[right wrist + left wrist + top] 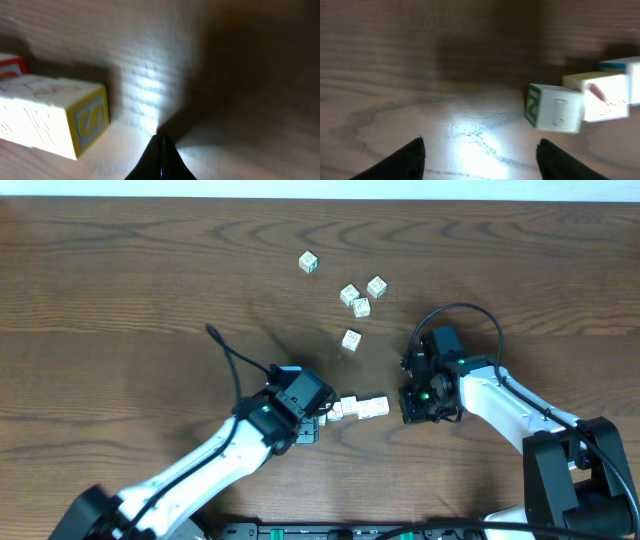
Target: Lift 5 blocks
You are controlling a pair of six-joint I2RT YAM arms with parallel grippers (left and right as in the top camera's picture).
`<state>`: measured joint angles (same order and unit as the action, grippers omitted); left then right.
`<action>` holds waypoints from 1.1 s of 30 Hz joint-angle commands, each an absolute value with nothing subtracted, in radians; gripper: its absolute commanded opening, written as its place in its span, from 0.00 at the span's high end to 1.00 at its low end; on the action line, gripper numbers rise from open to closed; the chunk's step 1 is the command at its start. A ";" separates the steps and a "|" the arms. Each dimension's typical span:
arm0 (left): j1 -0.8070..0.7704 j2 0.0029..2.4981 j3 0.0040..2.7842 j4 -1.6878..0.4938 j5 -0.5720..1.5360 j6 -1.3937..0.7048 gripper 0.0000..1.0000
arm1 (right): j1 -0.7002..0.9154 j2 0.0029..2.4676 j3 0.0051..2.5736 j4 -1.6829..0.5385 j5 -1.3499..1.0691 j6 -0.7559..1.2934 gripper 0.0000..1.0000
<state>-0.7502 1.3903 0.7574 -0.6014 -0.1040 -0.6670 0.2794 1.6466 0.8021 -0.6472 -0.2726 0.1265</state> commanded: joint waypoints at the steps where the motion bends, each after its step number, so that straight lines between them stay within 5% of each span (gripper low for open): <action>1: -0.751 1.464 0.743 -0.591 -0.084 -0.672 0.66 | 0.287 1.659 0.805 -0.698 -0.262 0.160 0.99; 3: -0.751 1.504 0.743 -0.590 -0.070 -0.707 0.88 | 0.290 1.659 0.805 -0.731 -0.271 0.159 0.99; 4: -0.751 1.520 0.743 -0.592 -0.070 -0.728 0.89 | 0.294 1.659 0.805 -0.739 -0.270 0.153 0.99; 15: -0.769 1.561 0.743 -0.590 0.072 -0.752 0.93 | 0.299 1.659 0.805 -0.714 -0.265 0.133 0.99; 33: -0.849 1.561 0.743 -0.453 -0.012 -0.755 0.92 | 0.298 1.659 0.805 -0.708 -0.258 0.133 0.99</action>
<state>-0.8490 1.5558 0.7563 -0.4591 0.0330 -0.7448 0.2897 1.6466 0.8036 -0.7124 -0.2764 0.1375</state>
